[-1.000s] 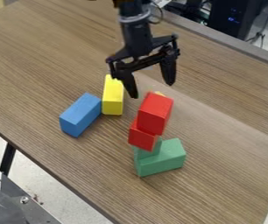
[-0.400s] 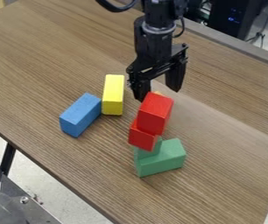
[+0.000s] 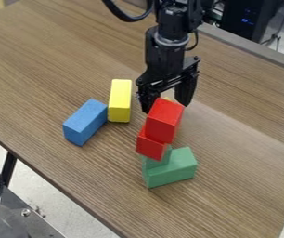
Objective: Put the yellow block on top of the red arch
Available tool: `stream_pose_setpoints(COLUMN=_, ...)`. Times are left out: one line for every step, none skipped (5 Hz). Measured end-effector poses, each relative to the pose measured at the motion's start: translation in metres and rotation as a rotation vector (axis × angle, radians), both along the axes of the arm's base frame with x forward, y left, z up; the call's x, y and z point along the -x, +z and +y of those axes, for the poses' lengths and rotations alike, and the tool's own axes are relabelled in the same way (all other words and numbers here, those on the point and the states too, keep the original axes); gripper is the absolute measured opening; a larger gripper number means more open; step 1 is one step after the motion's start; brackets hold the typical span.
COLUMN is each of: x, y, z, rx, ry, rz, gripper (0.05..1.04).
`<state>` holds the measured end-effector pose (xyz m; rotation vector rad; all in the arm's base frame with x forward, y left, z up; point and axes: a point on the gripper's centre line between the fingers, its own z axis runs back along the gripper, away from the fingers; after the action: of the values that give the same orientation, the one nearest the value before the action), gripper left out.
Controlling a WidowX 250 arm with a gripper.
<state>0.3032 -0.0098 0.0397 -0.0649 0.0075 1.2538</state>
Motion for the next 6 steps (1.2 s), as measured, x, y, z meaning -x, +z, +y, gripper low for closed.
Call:
stream_pose_setpoints(x=-0.001, y=-0.001, z=0.000, rx=0.004, ry=-0.024, rz=-0.005, gripper=0.693)
stream_pose_setpoints(x=0.002, y=-0.001, z=0.003, rx=0.015, ry=-0.129, rz=0.007, gripper=0.541)
stream_pose_setpoints(x=0.005, y=0.008, z=0.012, rx=0.043, ry=-0.279, rz=-0.008, gripper=0.541)
stream_pose_setpoints(x=0.004, y=0.036, z=0.022, rx=0.022, ry=-0.403, rz=-0.054, gripper=0.541)
stream_pose_setpoints(x=0.008, y=0.053, z=0.021, rx=0.055, ry=-0.589, rz=-0.023, gripper=0.541)
stream_pose_setpoints(x=0.017, y=0.065, z=0.026, rx=0.049, ry=-0.817, rz=0.037, gripper=0.541)
